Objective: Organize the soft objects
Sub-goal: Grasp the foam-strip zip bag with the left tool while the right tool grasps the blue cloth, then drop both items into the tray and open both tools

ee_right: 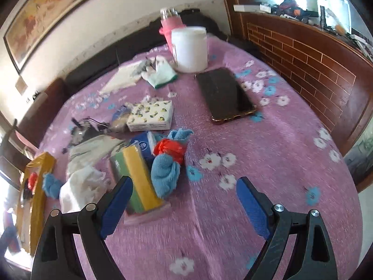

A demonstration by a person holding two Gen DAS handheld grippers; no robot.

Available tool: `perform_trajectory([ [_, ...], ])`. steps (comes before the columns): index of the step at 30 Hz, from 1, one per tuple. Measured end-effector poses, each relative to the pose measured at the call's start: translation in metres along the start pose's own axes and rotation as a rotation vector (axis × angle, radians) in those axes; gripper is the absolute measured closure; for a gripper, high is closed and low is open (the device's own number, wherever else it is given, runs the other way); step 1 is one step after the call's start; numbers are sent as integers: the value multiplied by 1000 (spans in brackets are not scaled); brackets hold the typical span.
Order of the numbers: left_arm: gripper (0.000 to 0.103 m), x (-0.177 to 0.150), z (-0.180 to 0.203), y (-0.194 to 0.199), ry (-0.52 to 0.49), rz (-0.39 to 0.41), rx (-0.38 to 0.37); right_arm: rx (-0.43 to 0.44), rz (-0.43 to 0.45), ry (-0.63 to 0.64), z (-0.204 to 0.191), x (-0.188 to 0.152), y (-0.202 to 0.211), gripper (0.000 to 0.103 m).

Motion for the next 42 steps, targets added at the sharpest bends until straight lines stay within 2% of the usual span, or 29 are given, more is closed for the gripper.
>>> perform_trajectory([
  [1,59,-1,-3,2,7,-1,0,-7,-18,-13,1,5,-11,17],
  [3,59,-4,-10,4,14,-7,12,-2,-54,-48,4,11,-29,36],
  [5,59,-5,-18,6,25,-8,23,59,-98,-101,7,15,-45,38],
  [7,59,-4,-29,11,47,-1,34,109,-116,-147,8,16,-52,50],
  [8,59,-3,-33,14,59,4,38,148,-122,-159,6,17,-52,67],
  [9,59,-2,-39,17,70,11,41,172,-126,-154,3,17,-50,76],
  [13,59,7,-63,33,96,48,80,166,-107,-85,-12,18,-34,78],
  [17,59,9,-94,52,124,76,136,179,-63,-71,-19,25,-10,79],
  [21,58,11,-130,59,149,64,217,240,-5,-48,-41,36,25,79],
  [24,58,17,-160,50,185,26,259,316,5,19,-81,36,47,79],
  [28,58,29,-193,25,219,-42,304,409,-37,148,-157,18,55,79],
  [33,58,45,-227,-12,262,-139,394,494,-133,261,-241,-18,38,79],
  [35,52,54,-240,-24,270,-158,432,525,-178,303,-279,-33,28,78],
  [37,45,62,-247,-30,285,-152,403,545,-205,350,-314,-46,20,78],
  [42,42,73,-241,-9,308,-73,333,633,-348,436,-391,-88,-6,78],
])
Point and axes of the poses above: each gripper's, at about its wrist camera, not at the fingertips, and y roughly against the way its jaws point, z to its right, x to its top, the point moved 6 cm from there along -y, roughly the way its jaws point, and after that the axes turned 1 degree about y, right-handed, at the moved point
